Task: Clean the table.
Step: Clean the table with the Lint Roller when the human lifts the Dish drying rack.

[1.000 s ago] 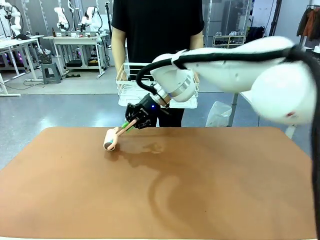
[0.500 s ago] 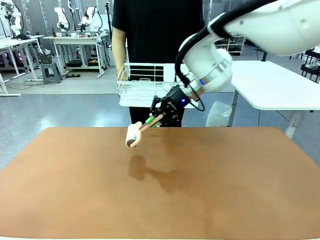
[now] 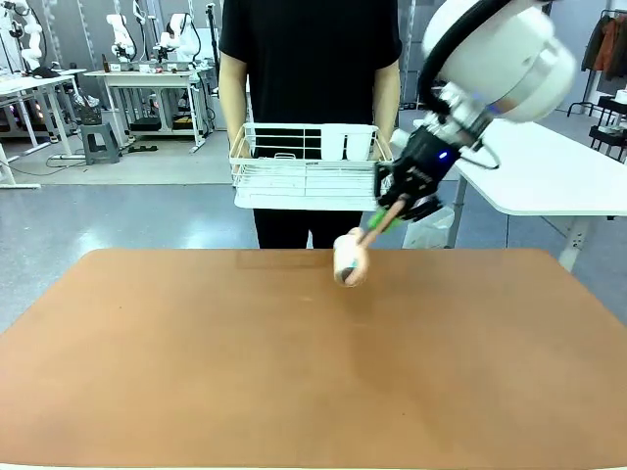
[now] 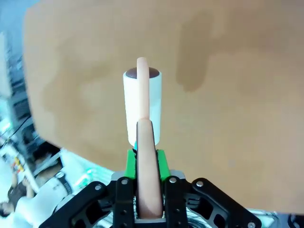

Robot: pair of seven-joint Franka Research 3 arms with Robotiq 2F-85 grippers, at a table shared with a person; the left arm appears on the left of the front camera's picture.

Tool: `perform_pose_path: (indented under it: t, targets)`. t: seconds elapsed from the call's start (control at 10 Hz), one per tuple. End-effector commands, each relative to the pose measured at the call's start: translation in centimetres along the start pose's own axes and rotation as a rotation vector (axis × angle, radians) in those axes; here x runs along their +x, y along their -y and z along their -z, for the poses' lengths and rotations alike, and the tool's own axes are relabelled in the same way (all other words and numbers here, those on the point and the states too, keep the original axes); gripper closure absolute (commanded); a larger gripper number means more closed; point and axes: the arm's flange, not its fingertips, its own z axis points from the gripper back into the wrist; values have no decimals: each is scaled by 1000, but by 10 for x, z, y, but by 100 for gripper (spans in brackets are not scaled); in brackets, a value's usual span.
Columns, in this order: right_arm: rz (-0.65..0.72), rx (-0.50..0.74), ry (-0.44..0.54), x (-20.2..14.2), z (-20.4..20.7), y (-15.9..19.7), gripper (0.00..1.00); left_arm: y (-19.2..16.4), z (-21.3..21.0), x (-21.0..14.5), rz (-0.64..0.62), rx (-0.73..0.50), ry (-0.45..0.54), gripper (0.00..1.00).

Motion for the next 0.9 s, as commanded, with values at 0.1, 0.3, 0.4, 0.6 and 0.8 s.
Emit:
perform_pose_path:
  t: [0.1, 0.3, 0.4, 0.6, 0.8]
  targets:
    - [105, -336, 27, -41, -42, 24, 79, 0, -3, -1, 23, -15, -5, 0]
    - [65, -439, 13, -64, -46, 29, 79, 0, -3, -1, 23, -15, -5, 0]
    - [16, -422, -7, -61, -38, 32, 79, 0, -3, -1, 23, -15, -5, 0]
    - [58, -421, 14, -60, -49, 38, 79, 0, -3, -1, 23, -15, -5, 0]
    - [58, -421, 14, -60, -49, 38, 79, 0, -3, -1, 23, -15, -5, 0]
